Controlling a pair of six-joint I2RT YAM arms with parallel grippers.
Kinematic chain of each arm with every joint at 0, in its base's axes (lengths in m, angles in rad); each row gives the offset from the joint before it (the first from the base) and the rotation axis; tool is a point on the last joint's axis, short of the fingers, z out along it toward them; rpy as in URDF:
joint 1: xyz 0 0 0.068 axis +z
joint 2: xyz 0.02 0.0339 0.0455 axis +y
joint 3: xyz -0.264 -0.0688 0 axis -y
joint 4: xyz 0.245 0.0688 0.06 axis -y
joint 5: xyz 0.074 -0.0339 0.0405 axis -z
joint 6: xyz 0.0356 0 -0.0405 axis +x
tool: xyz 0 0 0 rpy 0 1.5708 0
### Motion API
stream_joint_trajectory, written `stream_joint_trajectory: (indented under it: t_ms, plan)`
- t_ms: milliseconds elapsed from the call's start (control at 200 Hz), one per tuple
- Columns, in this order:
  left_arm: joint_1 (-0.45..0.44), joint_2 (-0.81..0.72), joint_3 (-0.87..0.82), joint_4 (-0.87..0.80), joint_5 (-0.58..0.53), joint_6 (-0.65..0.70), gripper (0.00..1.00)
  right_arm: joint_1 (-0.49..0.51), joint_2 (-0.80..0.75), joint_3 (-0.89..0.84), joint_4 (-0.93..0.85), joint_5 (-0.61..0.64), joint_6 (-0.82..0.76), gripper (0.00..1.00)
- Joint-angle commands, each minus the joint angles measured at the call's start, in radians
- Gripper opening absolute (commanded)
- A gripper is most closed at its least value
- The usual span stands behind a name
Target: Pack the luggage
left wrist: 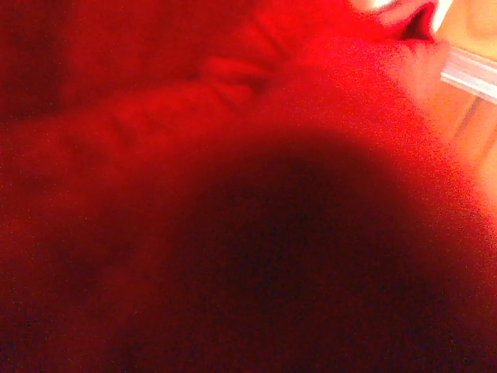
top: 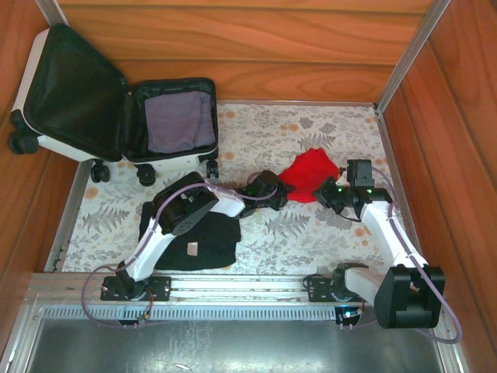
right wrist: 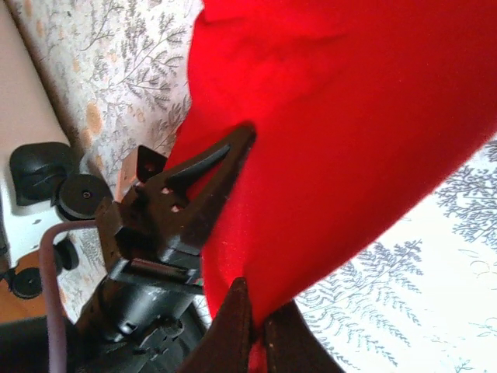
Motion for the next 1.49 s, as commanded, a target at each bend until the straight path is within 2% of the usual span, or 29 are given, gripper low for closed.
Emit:
stream_joint_trajectory:
  t_ms: [0, 35, 80, 275, 375, 500, 625, 745, 790, 905, 990, 1159, 1319, 1489]
  plan:
    - [0.024, 0.006, 0.012, -0.083, -0.041, 0.068, 0.0, 0.007, -0.038, 0.018, -0.044, -0.055, -0.079, 0.45]
    - [0.03, -0.005, 0.022, -0.098, -0.039, 0.098, 0.0, 0.005, -0.049, 0.04, -0.081, -0.03, -0.106, 0.58]
    - [0.036, -0.021, 0.036, -0.125, -0.034, 0.14, 0.0, 0.005, -0.069, 0.07, -0.138, 0.025, -0.138, 0.66]
    - [0.071, -0.133, 0.115, -0.322, -0.042, 0.363, 0.0, 0.005, -0.169, 0.192, -0.344, 0.345, -0.234, 0.74]
    - [0.092, -0.195, 0.174, -0.456, -0.059, 0.497, 0.0, 0.005, -0.214, 0.224, -0.374, 0.435, -0.259, 0.74]
    - [0.13, -0.212, 0.359, -0.74, -0.045, 0.708, 0.0, 0.002, -0.228, 0.243, -0.382, 0.461, -0.264, 0.73]
    - [0.173, -0.167, 0.589, -0.99, -0.013, 0.946, 0.0, 0.003, -0.222, 0.228, -0.363, 0.444, -0.25, 0.73]
    - [0.23, -0.052, 0.88, -1.253, 0.049, 1.134, 0.0, 0.002, -0.223, 0.202, -0.339, 0.415, -0.235, 0.72]
    - [0.257, 0.008, 0.997, -1.358, 0.069, 1.173, 0.0, 0.002, -0.224, 0.194, -0.334, 0.405, -0.231, 0.72]
    - [0.333, 0.144, 1.234, -1.509, 0.122, 1.262, 0.0, 0.002, -0.227, 0.186, -0.33, 0.384, -0.225, 0.72]
    - [0.4, 0.231, 1.369, -1.581, 0.155, 1.298, 0.0, 0.002, -0.232, 0.182, -0.337, 0.378, -0.227, 0.72]
    - [0.522, 0.293, 1.511, -1.586, 0.245, 1.351, 0.0, 0.003, -0.24, 0.166, -0.346, 0.366, -0.224, 0.72]
    - [0.619, 0.279, 1.591, -1.571, 0.263, 1.357, 0.0, 0.003, -0.24, 0.146, -0.335, 0.338, -0.216, 0.71]
    - [0.696, 0.215, 1.6, -1.451, 0.297, 1.296, 0.0, 0.003, -0.238, 0.134, -0.329, 0.324, -0.211, 0.71]
